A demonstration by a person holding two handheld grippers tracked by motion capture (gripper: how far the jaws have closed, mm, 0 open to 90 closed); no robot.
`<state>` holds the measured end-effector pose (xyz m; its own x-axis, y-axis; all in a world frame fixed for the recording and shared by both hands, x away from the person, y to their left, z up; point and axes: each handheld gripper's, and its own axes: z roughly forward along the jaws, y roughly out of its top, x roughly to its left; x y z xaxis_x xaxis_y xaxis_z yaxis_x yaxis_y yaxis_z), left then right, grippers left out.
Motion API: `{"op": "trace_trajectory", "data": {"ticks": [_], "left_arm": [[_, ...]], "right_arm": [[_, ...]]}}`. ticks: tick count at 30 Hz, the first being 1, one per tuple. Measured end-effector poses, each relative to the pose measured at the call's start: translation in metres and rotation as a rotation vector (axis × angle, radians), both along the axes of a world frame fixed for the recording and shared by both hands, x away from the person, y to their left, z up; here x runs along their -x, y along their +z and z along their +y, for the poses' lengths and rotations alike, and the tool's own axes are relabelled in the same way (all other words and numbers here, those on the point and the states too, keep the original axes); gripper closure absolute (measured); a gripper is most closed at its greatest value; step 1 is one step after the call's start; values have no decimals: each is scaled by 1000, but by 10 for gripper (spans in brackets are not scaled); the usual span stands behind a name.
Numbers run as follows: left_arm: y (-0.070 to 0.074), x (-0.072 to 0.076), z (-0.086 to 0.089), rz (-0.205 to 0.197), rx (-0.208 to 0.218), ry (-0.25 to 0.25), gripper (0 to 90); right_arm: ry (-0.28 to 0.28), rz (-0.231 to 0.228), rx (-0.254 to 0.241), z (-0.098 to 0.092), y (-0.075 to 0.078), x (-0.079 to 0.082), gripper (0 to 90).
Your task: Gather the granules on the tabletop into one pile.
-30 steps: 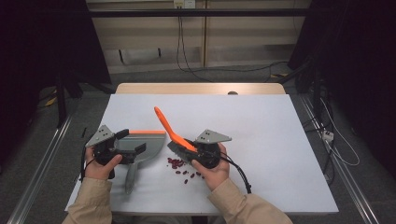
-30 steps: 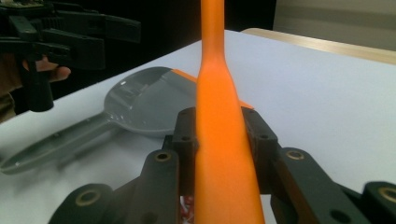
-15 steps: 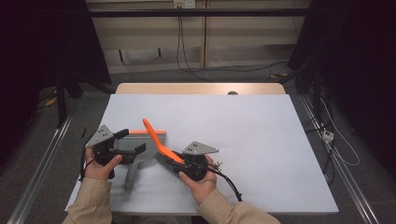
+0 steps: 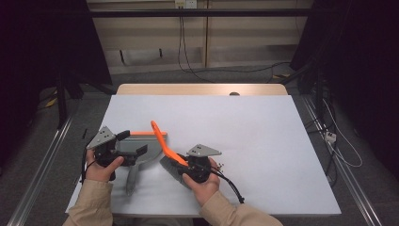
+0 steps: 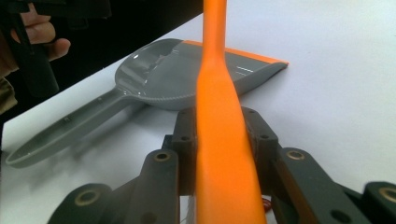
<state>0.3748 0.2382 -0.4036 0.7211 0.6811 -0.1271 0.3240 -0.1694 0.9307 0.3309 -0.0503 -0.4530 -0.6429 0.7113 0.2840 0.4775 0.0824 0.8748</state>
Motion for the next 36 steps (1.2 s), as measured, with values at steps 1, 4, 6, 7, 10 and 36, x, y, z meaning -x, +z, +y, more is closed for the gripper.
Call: {"op": "trace_trajectory", "data": {"ticks": [1, 4, 6, 7, 10, 36], "left_arm": [[0, 0, 0, -1, -1, -1, 39], [0, 0, -1, -2, -3, -3, 39], [0, 0, -1, -1, -2, -1, 39], [0, 0, -1, -3, -2, -3, 39], [0, 0, -1, -2, -2, -2, 39], [1, 1, -2, -7, 2, -2, 39]], "right_arm": [[-3, 3, -1, -1, 0, 0, 707], [-20, 6, 4, -8, -1, -1, 705], [-39, 22, -6, -13, -2, -2, 704], [-43, 21, -2, -15, -2, -2, 703], [-60, 31, -7, -22, -3, -2, 701], [-116, 63, -30, -59, 0, -10, 708]]}}
